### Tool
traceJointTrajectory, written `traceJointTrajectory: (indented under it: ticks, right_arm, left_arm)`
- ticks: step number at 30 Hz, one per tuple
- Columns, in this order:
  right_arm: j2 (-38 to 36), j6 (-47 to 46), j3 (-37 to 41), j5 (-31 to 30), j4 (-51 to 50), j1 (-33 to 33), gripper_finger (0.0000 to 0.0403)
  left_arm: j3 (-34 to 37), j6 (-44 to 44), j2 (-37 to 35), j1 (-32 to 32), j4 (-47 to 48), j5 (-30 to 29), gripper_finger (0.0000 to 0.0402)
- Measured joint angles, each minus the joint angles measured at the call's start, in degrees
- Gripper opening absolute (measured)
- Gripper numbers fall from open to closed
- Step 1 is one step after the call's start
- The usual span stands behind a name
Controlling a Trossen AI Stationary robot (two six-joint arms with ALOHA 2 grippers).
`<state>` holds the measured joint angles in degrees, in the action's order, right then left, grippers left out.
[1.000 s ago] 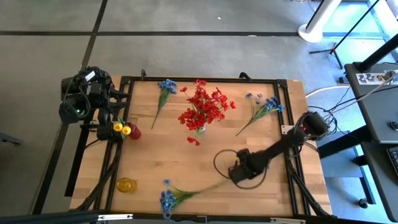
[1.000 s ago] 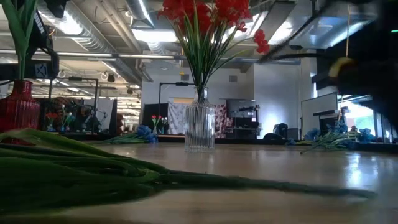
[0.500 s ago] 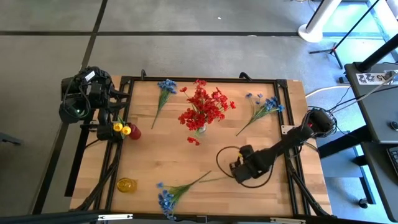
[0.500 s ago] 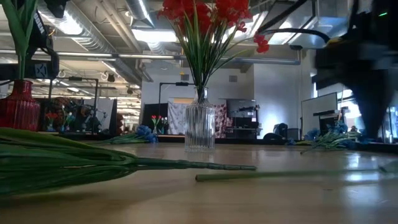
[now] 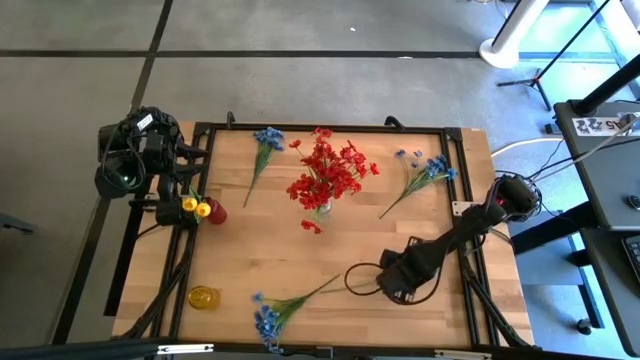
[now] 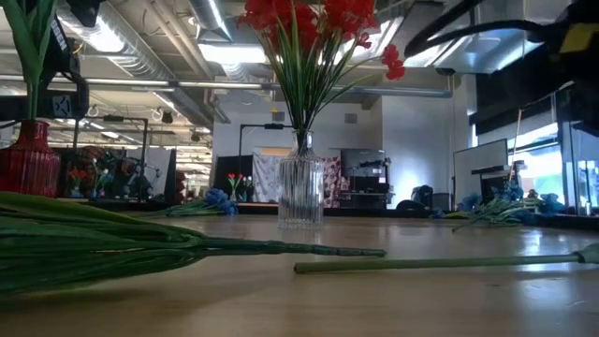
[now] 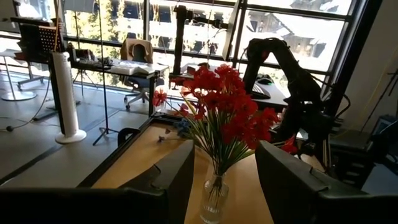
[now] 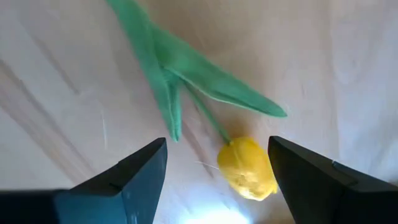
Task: Sort flowers into vase by color
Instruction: Put the yellow flower into the red vase
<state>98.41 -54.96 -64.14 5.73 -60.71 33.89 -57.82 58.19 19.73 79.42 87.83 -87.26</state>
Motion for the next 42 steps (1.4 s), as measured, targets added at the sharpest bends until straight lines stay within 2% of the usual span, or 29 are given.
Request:
traceJointTrajectory:
  ticks: [6, 11, 14, 17, 20, 24, 27, 31, 34, 38, 42]
  right_arm:
    - [1.4, 15.71, 1.31, -2.24, 2.04, 2.01, 0.028]
    - [3.89, 18.94, 4.43, -2.29, 2.55, 2.11, 0.0272]
    - [4.66, 22.84, 5.4, -2.07, 4.17, 2.04, 0.0239]
    - [5.31, 27.96, 5.55, -2.07, 5.45, 2.06, 0.0182]
    - [5.35, 29.95, 5.6, -2.57, 5.93, 2.01, 0.0112]
    - [5.42, 29.68, 5.64, -2.09, 5.78, 0.66, 0.002]
    - [5.46, 27.5, 5.49, -2.86, 5.84, 0.64, 0.0021]
    - [5.76, 26.12, 3.81, -5.44, 4.39, 1.19, 0.002]
    - [5.9, 26.23, 2.02, -10.47, 4.28, 1.39, 0.0008]
    - [5.9, 26.1, -1.38, -16.57, 0.47, 1.26, 0.0015]
    - [5.88, 27.17, -5.76, -23.94, -3.44, 1.35, 0.0006]
  left_arm:
    - [0.0, 0.15, 0.0, 0.0, -0.02, 0.08, 0.0166]
    - [0.0, 0.15, 0.0, 0.0, -0.04, 0.08, 0.0166]
    - [0.0, -0.13, 0.0, 0.0, -0.74, 0.68, 0.0166]
    - [0.0, -3.08, 0.0, 0.26, -4.61, 6.67, 0.0166]
    - [0.0, -11.31, 0.41, 0.61, -12.85, 14.0, 0.0162]
    - [0.0, -27.4, 0.59, 0.59, -26.37, 22.81, 0.0141]
    - [0.0, -36.92, 0.58, 0.59, -33.67, 26.39, 0.012]
    - [0.0, -44.41, 0.57, 0.5, -41.98, 27.13, 0.0083]
    - [0.51, -50.74, 0.6, 0.47, -50.49, 29.66, 0.005]
    - [2.85, -62.27, 1.92, 0.43, -61.91, 33.55, 0.001]
    - [3.02, -67.29, 4.39, -0.92, -66.28, 34.87, 0.0004]
